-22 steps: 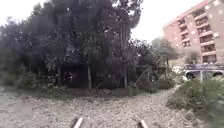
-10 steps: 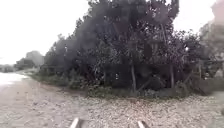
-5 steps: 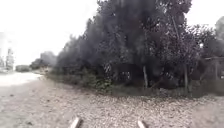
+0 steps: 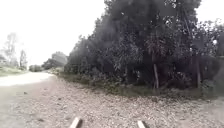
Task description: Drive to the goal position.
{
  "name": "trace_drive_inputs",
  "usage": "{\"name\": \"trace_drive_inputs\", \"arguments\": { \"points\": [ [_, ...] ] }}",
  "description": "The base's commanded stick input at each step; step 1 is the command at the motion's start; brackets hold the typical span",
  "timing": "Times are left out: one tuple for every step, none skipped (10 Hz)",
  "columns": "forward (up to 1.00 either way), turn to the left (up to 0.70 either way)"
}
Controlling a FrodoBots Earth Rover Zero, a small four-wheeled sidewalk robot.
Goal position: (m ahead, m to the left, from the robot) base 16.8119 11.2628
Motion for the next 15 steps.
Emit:
{"name": "trace_drive_inputs", "arguments": {
  "points": [
    [0.0,0.7],
    [0.0,0.7],
    [0.0,0.7],
    [0.0,0.7],
    [0.0,0.7],
    [0.0,0.7],
    [0.0,0.7],
    [0.0,0.7],
    [0.0,0.7],
    [0.0,0.48],
    [0.0,0.13],
    [0.0,0.0],
    [0.0,0.0],
    [0.0,0.0],
    [0.0,0.0]
  ]
}}
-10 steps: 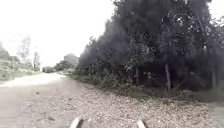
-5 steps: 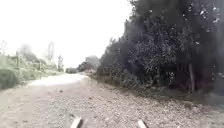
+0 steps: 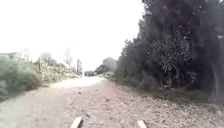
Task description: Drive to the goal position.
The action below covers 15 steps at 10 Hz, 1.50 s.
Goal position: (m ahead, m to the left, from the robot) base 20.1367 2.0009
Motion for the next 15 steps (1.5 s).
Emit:
{"name": "trace_drive_inputs", "arguments": {
  "points": [
    [0.29,0.0],
    [0.7,0.0],
    [0.7,0.0],
    [0.7,0.0],
    [0.7,0.0],
    [0.7,0.0],
    [0.7,0.0],
    [0.7,0.0],
    [0.7,0.0],
    [0.7,0.0],
    [0.7,0.0],
    [0.7,0.0],
    [0.7,0.0],
    [0.7,0.0],
    [0.7,0.0]
  ]
}}
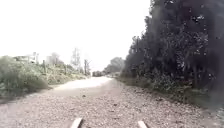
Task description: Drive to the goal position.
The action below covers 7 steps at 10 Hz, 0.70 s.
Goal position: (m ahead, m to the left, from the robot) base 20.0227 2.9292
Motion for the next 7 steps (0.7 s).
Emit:
{"name": "trace_drive_inputs", "arguments": {
  "points": [
    [0.7,0.0],
    [0.7,0.0],
    [0.7,0.0],
    [0.7,0.0],
    [0.7,0.0],
    [0.7,0.0],
    [0.7,0.0]
  ]
}}
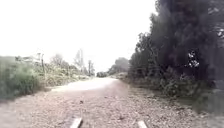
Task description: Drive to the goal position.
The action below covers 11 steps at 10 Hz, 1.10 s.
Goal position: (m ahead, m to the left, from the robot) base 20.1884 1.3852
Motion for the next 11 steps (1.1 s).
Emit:
{"name": "trace_drive_inputs", "arguments": {
  "points": [
    [0.7,0.0],
    [0.7,0.0],
    [0.7,0.28],
    [0.7,0.35],
    [0.7,0.05],
    [0.7,0.0],
    [0.7,0.0],
    [0.7,0.0],
    [0.7,0.0],
    [0.7,0.0],
    [0.7,0.0]
  ]
}}
